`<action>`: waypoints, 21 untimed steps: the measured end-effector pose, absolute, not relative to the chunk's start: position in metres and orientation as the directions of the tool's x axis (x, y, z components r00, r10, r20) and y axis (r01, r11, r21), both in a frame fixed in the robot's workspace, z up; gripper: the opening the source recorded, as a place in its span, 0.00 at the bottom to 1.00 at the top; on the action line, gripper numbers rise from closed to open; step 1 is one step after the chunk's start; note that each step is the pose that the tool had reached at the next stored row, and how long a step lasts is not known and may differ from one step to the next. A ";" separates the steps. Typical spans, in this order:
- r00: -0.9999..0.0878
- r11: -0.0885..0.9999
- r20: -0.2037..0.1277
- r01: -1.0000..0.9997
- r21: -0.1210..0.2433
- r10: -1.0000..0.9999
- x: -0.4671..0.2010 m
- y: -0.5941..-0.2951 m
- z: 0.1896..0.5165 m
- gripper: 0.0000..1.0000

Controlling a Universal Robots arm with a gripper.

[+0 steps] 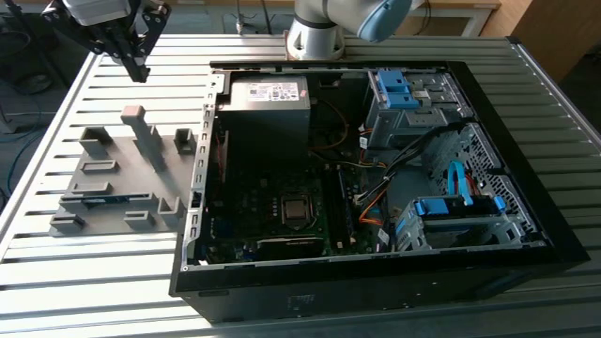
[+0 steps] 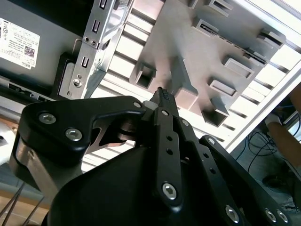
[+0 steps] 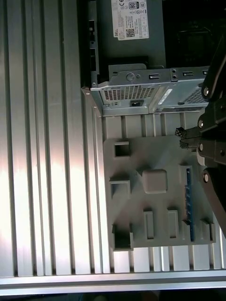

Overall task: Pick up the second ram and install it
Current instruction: 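Reach for the second ram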

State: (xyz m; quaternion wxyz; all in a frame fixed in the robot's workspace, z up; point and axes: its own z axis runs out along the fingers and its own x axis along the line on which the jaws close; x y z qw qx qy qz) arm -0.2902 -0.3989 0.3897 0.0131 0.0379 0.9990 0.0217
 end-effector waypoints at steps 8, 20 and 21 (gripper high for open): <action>-0.997 0.996 -0.024 0.075 0.044 0.076 -0.294 -0.399 0.390 0.11; -0.997 0.996 -0.025 0.075 0.044 0.076 -0.301 -0.399 0.390 0.11; -0.997 0.996 -0.024 0.075 0.044 0.076 -0.301 -0.399 0.390 0.11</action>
